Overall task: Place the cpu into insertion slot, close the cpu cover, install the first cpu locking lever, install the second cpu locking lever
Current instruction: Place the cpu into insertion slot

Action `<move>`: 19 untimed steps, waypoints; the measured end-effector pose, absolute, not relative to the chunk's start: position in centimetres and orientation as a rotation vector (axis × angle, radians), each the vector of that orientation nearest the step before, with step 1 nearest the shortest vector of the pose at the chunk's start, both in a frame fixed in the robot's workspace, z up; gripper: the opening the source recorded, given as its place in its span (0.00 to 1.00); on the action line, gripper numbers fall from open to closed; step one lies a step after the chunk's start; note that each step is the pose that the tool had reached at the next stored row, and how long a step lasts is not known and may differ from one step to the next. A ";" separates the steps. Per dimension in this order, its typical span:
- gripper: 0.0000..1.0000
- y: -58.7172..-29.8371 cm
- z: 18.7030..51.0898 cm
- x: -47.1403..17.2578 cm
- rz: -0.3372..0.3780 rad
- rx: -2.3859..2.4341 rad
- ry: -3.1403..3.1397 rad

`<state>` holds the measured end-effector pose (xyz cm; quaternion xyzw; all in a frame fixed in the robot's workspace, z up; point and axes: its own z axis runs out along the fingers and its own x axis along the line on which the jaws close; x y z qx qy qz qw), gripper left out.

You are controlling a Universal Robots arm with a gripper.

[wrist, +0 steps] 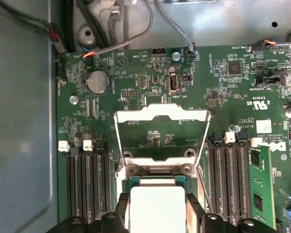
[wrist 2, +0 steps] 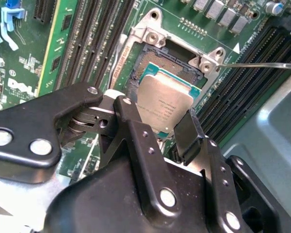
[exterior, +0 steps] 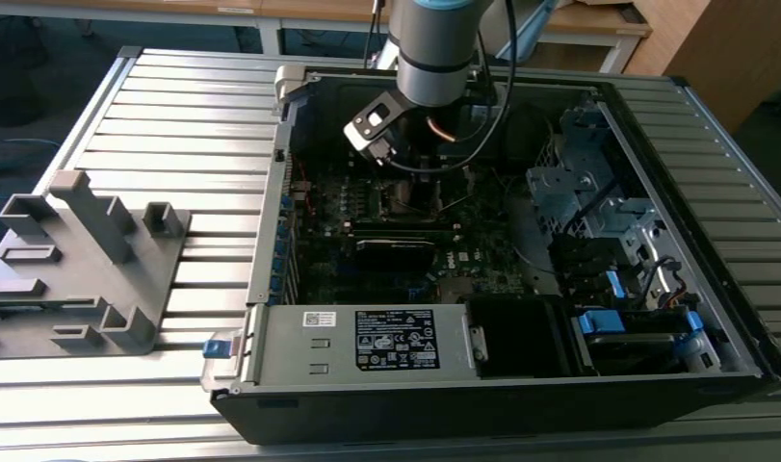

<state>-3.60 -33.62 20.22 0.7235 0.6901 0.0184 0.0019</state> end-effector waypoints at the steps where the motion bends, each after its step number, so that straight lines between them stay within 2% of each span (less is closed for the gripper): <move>1: 0.54 -33.6 20.2 -3.6 0.058 2.260 2.176; 19: 0.54 -33.6 19.8 -4.0 0.058 2.253 2.183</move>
